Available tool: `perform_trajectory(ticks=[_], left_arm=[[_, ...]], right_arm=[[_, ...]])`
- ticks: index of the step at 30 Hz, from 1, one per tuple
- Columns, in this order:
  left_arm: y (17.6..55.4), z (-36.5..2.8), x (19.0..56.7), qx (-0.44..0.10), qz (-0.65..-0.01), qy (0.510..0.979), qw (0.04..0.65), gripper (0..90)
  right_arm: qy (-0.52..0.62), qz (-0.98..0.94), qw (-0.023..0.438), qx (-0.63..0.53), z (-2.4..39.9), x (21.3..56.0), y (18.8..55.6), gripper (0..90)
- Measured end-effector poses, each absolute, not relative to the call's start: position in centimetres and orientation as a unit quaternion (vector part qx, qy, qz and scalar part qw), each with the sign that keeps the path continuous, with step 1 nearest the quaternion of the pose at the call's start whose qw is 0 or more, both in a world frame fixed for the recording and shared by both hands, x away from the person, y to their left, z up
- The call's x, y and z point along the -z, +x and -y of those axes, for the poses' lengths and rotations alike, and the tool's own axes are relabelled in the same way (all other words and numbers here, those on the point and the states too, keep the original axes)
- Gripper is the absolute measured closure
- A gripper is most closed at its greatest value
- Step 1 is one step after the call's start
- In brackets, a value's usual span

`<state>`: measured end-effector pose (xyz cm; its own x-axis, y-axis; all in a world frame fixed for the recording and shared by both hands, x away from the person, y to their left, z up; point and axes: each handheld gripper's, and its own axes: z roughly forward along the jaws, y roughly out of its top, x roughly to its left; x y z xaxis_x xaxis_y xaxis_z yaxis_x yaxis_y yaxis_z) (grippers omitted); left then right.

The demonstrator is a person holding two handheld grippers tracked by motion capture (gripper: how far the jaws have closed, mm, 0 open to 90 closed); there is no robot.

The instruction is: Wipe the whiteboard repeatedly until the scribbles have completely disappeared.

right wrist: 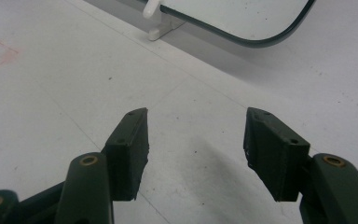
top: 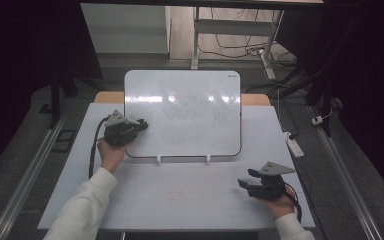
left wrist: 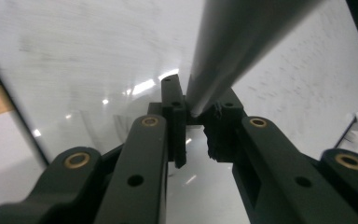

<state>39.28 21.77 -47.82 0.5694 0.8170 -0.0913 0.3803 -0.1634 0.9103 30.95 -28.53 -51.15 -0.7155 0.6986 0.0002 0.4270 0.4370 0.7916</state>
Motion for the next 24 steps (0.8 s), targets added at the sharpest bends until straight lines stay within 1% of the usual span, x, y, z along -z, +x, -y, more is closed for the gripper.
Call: perform_trajectory(ticks=[4,7,8,10,14,16,18,22,24], left_arm=[[39.5,-24.6,47.3,-0.228,-0.441,0.704,0.509,78.5],[39.5,-25.3,47.3,-0.232,-0.450,0.695,0.511,78.4],[39.4,-25.0,47.3,-0.237,-0.448,0.698,0.506,78.4],[39.3,-24.0,47.5,-0.223,-0.436,0.712,0.504,78.4],[38.6,-20.6,48.6,-0.205,-0.396,0.745,0.496,78.4],[38.5,-20.1,48.6,-0.212,-0.390,0.751,0.489,78.4],[38.7,-21.0,48.4,-0.214,-0.399,0.742,0.495,78.5],[39.1,-24.6,47.7,-0.225,-0.450,0.695,0.513,78.4],[39.1,-25.8,47.7,-0.225,-0.464,0.683,0.518,78.4]], right_arm=[[0.339,-0.830,0.167,-0.410,28.6,51.1,30.9,40.3],[0.339,-0.830,0.166,-0.410,28.6,51.1,31.0,40.3],[0.338,-0.831,0.165,-0.410,28.6,51.1,31.0,40.3],[0.336,-0.832,0.166,-0.408,28.5,51.1,30.9,40.3],[0.336,-0.833,0.165,-0.408,28.4,51.2,30.9,40.4],[0.336,-0.833,0.166,-0.407,28.3,51.2,30.9,40.3],[0.336,-0.833,0.166,-0.407,28.3,51.2,30.9,40.3],[0.337,-0.832,0.166,-0.408,28.5,51.2,30.9,40.3],[0.338,-0.832,0.165,-0.407,28.5,51.2,31.0,40.3]])
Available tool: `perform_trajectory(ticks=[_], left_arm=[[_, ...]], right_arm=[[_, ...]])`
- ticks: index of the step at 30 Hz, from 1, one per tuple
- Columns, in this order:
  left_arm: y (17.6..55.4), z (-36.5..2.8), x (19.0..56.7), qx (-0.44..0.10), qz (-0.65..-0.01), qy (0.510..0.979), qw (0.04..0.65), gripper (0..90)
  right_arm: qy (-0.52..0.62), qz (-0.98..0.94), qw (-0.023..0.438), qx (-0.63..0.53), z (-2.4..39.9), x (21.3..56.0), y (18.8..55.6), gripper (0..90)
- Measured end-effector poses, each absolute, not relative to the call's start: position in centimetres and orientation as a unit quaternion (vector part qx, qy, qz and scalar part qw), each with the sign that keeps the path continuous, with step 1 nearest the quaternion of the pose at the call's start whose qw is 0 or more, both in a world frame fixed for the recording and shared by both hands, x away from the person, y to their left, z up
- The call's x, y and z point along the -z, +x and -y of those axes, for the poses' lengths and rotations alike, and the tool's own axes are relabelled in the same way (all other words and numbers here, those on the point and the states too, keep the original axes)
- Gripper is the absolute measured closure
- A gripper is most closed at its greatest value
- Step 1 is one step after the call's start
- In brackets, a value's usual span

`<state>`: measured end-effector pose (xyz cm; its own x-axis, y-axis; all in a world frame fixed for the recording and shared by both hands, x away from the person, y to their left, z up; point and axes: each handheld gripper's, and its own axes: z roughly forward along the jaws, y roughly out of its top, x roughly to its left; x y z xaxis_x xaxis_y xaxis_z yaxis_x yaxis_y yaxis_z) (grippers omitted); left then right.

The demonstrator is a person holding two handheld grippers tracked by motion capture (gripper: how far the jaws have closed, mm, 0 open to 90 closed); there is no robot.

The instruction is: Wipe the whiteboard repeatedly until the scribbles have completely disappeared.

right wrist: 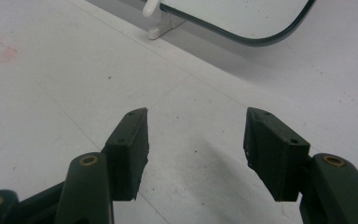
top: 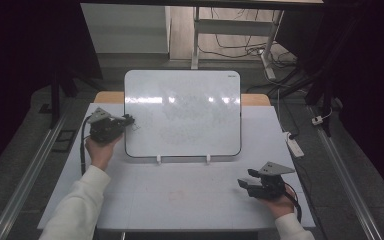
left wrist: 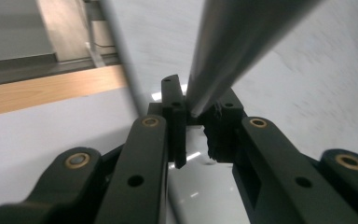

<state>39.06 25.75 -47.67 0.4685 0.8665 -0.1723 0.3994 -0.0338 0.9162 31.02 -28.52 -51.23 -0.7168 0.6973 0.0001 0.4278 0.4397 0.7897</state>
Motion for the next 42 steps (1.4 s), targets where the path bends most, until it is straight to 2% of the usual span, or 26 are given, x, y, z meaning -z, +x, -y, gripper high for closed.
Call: perform_trajectory(ticks=[10,13,17,21,29,35,42], left_arm=[[37.8,-22.1,49.6,-0.188,-0.424,0.719,0.518,78.4],[38.1,-22.9,49.5,-0.179,-0.429,0.712,0.527,78.4],[38.6,-25.1,48.4,-0.212,-0.464,0.677,0.530,78.4],[38.8,-25.1,47.8,-0.231,-0.463,0.685,0.512,78.4],[37.7,-22.8,48.8,-0.216,-0.423,0.732,0.489,78.4],[37.8,-25.2,48.4,-0.220,-0.453,0.706,0.498,78.4],[36.9,-23.0,49.6,-0.205,-0.427,0.729,0.494,78.4]], right_arm=[[0.334,-0.835,0.165,-0.404,28.0,51.3,31.0,40.3],[0.334,-0.836,0.164,-0.404,28.0,51.3,31.0,40.3],[0.335,-0.834,0.164,-0.407,28.1,51.3,31.0,40.3],[0.333,-0.836,0.164,-0.405,28.1,51.3,31.0,40.3],[0.333,-0.835,0.167,-0.406,28.1,51.2,30.9,40.3],[0.334,-0.834,0.168,-0.406,28.3,51.2,30.9,40.3],[0.333,-0.836,0.168,-0.404,28.1,51.3,30.9,40.3]])
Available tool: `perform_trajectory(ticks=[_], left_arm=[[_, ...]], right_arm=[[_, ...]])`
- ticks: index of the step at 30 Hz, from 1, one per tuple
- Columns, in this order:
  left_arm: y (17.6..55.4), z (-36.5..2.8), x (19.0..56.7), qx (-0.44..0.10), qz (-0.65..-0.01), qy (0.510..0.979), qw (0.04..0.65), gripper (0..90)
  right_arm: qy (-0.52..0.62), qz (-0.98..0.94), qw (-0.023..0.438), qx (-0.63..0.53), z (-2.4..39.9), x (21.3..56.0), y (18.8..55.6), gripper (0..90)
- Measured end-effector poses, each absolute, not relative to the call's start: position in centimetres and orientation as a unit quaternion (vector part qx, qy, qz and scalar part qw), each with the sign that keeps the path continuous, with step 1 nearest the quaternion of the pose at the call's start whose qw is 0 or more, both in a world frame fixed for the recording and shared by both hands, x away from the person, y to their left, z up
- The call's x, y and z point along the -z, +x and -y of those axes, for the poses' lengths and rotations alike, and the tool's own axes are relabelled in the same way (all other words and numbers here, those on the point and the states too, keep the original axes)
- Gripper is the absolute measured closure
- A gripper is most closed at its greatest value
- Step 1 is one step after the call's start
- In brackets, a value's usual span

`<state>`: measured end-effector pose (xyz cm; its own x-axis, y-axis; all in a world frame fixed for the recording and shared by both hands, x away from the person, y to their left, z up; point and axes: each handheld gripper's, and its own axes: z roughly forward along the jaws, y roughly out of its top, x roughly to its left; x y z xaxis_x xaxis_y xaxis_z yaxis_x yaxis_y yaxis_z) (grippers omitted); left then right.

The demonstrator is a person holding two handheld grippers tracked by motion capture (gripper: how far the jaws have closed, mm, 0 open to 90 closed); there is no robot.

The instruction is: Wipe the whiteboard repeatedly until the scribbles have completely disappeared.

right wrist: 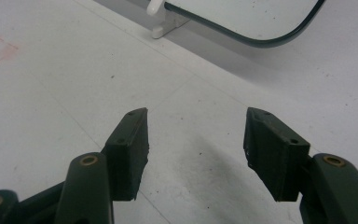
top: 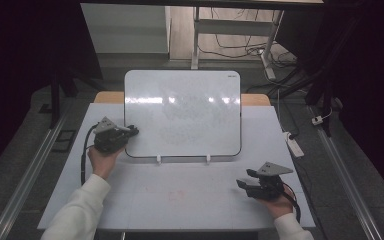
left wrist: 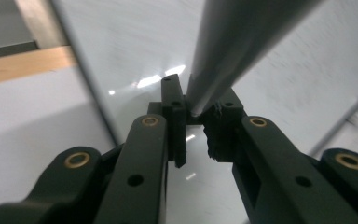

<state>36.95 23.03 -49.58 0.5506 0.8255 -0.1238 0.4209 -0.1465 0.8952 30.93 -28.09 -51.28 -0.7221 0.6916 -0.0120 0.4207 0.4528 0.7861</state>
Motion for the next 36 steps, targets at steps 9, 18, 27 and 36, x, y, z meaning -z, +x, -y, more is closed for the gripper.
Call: perform_trajectory(ticks=[9,18,27,36], left_arm=[[37.7,-25.1,48.6,-0.218,-0.454,0.703,0.502,78.4],[38.1,-24.3,48.4,-0.212,-0.451,0.709,0.499,78.4],[37.7,-21.5,48.2,-0.172,-0.418,0.747,0.487,78.4],[35.1,-19.2,47.4,-0.102,-0.377,0.768,0.508,78.4]], right_arm=[[0.333,-0.835,0.167,-0.404,28.2,51.3,30.9,40.3],[0.332,-0.836,0.167,-0.404,28.1,51.3,30.9,40.3],[0.331,-0.830,0.175,-0.414,28.1,50.9,30.7,40.5],[0.328,-0.817,0.191,-0.433,28.0,50.4,30.5,40.9]])
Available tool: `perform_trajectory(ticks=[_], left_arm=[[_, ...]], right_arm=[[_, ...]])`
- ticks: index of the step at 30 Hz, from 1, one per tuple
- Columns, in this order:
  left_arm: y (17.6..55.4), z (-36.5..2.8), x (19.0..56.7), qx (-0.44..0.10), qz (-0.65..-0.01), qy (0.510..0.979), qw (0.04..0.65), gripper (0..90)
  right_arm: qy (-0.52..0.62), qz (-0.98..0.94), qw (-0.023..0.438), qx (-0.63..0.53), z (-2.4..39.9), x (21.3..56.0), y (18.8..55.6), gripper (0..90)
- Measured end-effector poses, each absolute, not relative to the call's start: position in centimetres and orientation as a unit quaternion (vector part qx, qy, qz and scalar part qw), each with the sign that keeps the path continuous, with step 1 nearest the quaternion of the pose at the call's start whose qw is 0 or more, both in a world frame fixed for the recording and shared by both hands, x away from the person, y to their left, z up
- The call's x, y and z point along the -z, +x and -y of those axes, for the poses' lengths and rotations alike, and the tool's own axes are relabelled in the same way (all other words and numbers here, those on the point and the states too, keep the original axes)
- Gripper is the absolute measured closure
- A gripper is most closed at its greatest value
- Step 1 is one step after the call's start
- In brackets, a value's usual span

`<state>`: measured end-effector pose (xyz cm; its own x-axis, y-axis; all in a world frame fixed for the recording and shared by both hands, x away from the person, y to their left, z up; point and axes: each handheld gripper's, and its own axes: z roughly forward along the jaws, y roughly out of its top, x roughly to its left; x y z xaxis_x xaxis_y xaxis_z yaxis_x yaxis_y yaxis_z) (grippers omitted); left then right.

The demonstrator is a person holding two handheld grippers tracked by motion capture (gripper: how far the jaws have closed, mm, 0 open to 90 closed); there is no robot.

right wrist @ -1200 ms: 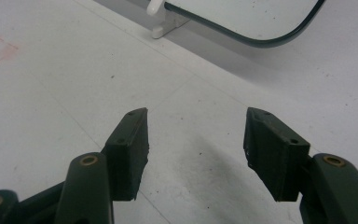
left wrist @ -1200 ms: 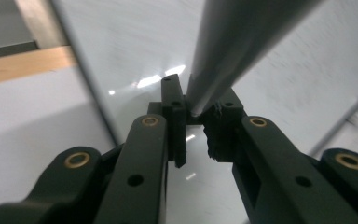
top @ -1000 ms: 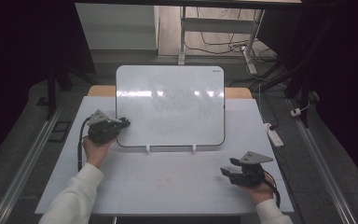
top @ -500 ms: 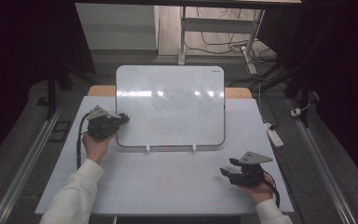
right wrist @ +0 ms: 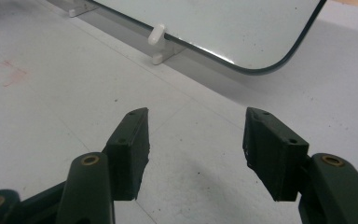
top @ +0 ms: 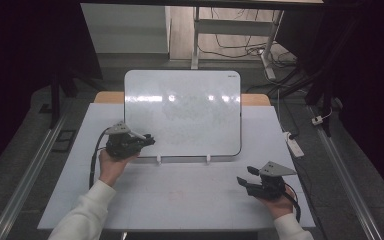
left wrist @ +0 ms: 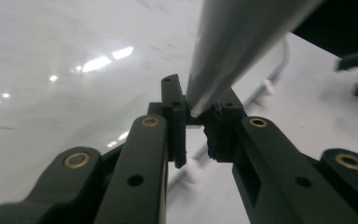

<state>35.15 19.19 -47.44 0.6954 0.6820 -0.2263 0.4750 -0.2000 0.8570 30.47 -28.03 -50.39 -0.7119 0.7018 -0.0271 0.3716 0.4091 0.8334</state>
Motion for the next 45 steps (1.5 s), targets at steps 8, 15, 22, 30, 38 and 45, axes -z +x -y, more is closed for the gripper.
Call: perform_trajectory(ticks=[8,15,22,30,38,45], left_arm=[[33.6,-17.4,47.7,-0.052,-0.349,0.786,0.507,78.4],[32.8,-16.3,47.8,-0.037,-0.334,0.797,0.501,78.4],[32.3,-14.8,48.1,-0.022,-0.318,0.811,0.491,78.4],[32.5,-13.0,48.6,-0.002,-0.305,0.824,0.477,78.3],[32.4,-10.8,48.9,0.019,-0.288,0.836,0.466,78.3],[32.5,-9.3,49.1,0.036,-0.279,0.841,0.461,78.3]], right_arm=[[0.324,-0.805,0.208,-0.451,27.8,49.8,30.1,41.1],[0.313,-0.804,0.212,-0.460,27.3,49.4,29.7,40.8],[0.300,-0.803,0.212,-0.469,26.3,48.7,29.3,40.4],[0.264,-0.808,0.211,-0.482,23.4,47.2,29.0,39.4],[0.231,-0.820,0.186,-0.489,19.5,45.9,29.2,33.8],[0.215,-0.818,0.180,-0.503,16.1,44.9,29.2,32.6]])
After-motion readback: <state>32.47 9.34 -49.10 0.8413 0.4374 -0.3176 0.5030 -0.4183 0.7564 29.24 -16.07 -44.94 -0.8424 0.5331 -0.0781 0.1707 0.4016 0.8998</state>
